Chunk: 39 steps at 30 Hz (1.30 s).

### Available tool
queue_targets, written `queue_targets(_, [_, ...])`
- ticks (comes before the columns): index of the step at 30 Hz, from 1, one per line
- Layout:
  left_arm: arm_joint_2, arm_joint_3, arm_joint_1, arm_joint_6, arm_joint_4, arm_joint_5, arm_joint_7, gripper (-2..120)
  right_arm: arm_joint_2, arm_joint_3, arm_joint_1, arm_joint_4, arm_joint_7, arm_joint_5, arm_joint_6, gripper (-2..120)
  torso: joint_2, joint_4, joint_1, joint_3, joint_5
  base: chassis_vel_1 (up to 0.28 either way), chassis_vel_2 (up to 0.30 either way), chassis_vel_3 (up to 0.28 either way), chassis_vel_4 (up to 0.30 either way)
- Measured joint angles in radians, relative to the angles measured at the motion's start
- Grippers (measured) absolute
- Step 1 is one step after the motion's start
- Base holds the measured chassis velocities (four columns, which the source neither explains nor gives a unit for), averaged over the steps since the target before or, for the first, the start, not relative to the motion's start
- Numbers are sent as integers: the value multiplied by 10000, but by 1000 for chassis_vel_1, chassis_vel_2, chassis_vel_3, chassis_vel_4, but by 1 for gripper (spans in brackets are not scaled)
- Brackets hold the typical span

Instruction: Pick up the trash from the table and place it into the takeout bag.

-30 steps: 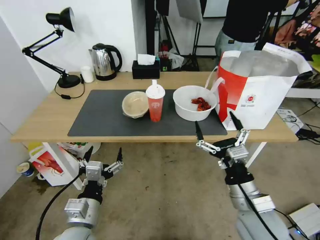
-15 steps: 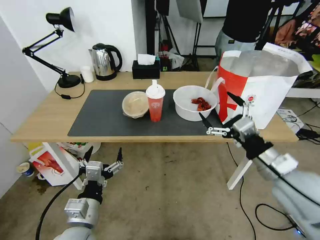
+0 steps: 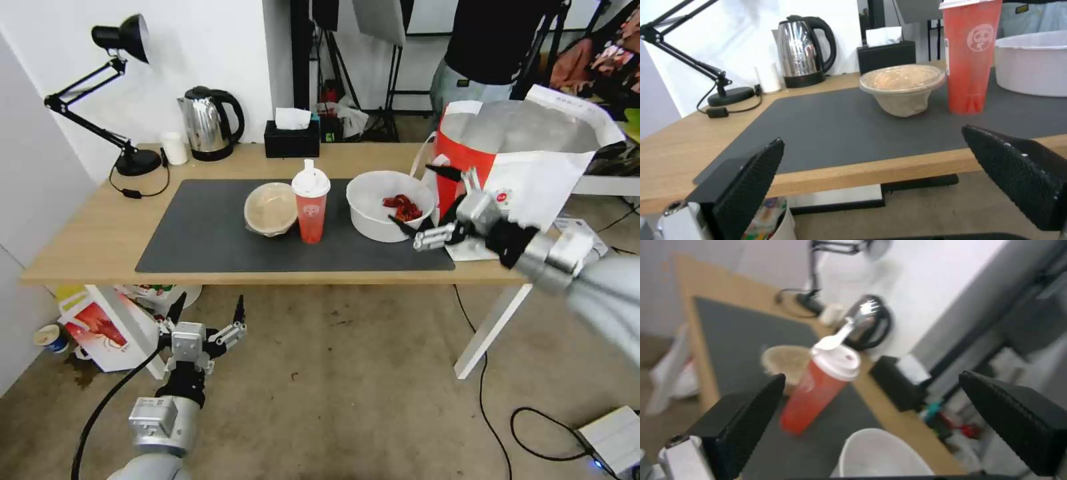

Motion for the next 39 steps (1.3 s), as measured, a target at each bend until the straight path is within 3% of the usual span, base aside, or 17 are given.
queue_targets(11, [0, 0, 0, 0, 0, 0, 0, 100, -1244, -2087, 3420, -1662, -2558, 965, -168, 100, 0, -3, 0, 0, -3, 0, 0, 0, 0])
queue_targets(13, [0, 0, 0, 0, 0, 0, 0, 100, -1323, -2926, 4580, -2283, -3269, 918, -130, 100, 1, -2, -1, -1, -1, 0, 0, 0, 0])
queue_targets(15, [0, -1, 0, 0, 0, 0, 0, 100, -1279, -3161, 4889, -2445, -3404, 892, -119, 100, 0, -1, 0, -1, -2, 0, 0, 0, 0])
queue_targets(18, [0, 1, 0, 0, 0, 0, 1, 100, -988, -4392, 6351, -3224, -4142, 736, 13, 100, 1, -1, 0, -1, -2, 0, 0, 0, 0])
queue_targets(22, [0, 1, -1, 0, 0, 0, 1, 100, -829, -5004, 7073, -3647, -4521, 716, 138, 100, 0, 0, 0, -1, -2, 0, 0, 0, 0])
queue_targets(23, [0, 0, 0, 0, 0, 0, 0, 100, -635, -5624, 7805, -4077, -5080, 729, 198, 100, 0, 0, 0, 0, -3, 0, 0, 0, 0])
queue_targets(24, [0, 0, 0, 0, 0, 0, 0, 100, -635, -5624, 7805, -4077, -5080, 729, 198, 100, 0, 0, 0, 0, -3, 0, 0, 0, 0])
queue_targets(26, [1, -2, 0, 0, 0, 0, 0, 100, -167, -6713, 9322, -4995, -6682, 582, 185, 100, 0, 0, 0, -1, -2, 0, 0, 0, 0])
queue_targets(27, [0, -1, 0, 1, 0, 0, 0, 100, -45, -7088, 9813, -5219, -6940, 529, 164, 100, 0, 1, 1, 0, -4, 0, 0, 0, 0])
queue_targets(39, [0, 0, 0, 0, 0, 0, 0, 100, 665, -8194, 10393, -6169, -7002, 625, -477, 100, 0, -1, 0, -1, -1, 0, 0, 0, 0])
